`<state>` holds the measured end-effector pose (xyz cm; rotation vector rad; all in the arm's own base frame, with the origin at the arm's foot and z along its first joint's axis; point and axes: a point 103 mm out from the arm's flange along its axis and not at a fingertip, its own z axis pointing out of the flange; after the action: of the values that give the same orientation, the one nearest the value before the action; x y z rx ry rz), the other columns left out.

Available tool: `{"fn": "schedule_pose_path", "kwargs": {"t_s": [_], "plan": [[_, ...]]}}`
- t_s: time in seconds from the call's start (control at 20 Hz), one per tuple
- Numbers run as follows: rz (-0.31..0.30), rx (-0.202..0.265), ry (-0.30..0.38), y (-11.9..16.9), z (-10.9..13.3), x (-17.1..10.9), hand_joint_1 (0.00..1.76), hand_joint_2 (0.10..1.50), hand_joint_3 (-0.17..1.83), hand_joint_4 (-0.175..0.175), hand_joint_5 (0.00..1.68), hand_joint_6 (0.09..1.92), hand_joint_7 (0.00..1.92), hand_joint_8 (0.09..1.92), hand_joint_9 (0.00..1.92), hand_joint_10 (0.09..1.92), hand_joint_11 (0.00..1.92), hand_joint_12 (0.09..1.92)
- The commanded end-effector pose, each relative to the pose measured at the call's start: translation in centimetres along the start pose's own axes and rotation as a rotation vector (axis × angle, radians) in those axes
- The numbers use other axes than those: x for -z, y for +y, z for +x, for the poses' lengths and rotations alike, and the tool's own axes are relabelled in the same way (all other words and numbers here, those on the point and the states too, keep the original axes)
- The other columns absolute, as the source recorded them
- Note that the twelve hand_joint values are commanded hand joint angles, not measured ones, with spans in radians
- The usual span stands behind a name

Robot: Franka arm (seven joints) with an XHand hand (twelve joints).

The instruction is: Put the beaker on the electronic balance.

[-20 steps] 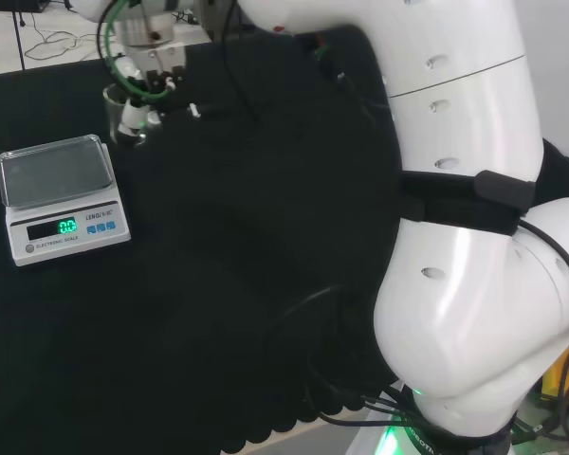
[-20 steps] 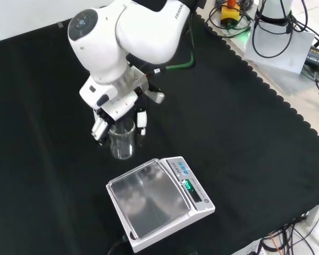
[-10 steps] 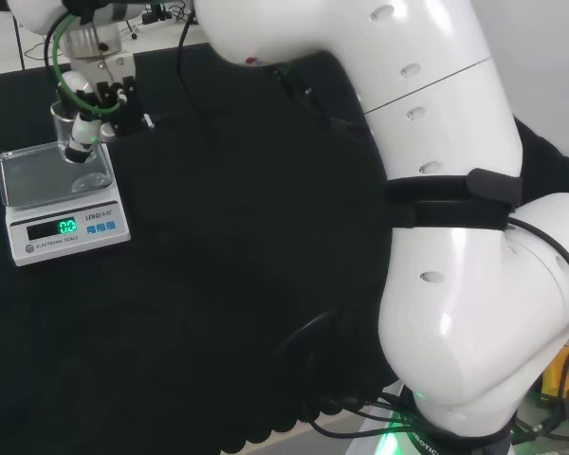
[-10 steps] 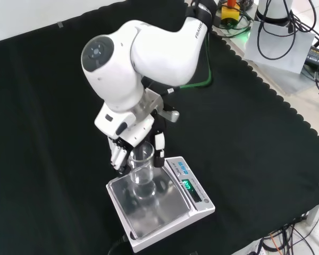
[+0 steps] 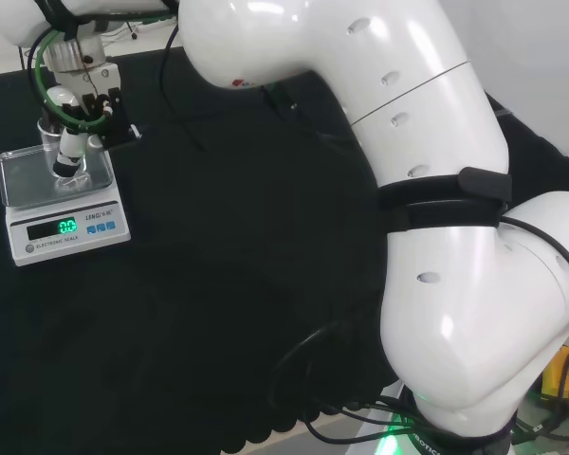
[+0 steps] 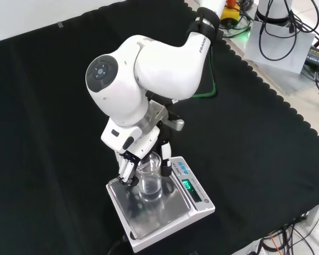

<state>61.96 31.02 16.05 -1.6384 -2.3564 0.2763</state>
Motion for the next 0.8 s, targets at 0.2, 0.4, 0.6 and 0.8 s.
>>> {"fn": "schedule_pose_path", "kwargs": {"t_s": [0.2, 0.4, 0.6, 0.8], "plan": [[0.068, 0.008, 0.015, 0.2, 0.4, -1.7, 1.12, 0.79, 0.73, -0.112, 0.65, 1.36, 0.67, 1.44, 0.99, 1.16, 1.1, 1.07], [0.091, 0.012, 0.013, 0.1, 0.3, -1.3, 1.09, 0.57, 0.97, -0.069, 0.33, 1.16, 0.63, 1.33, 0.94, 1.03, 0.93, 1.18], [0.063, 0.021, 0.018, -0.5, 0.2, -0.2, 0.83, 0.53, 0.67, -0.047, 0.06, 0.33, 0.29, 1.08, 0.61, 0.93, 0.51, 1.37], [-0.008, 0.028, 0.041, -1.7, -0.3, 1.8, 0.72, 0.59, 0.44, -0.016, 0.0, 0.09, 0.03, 0.72, 0.35, 0.92, 0.2, 1.49]]}}
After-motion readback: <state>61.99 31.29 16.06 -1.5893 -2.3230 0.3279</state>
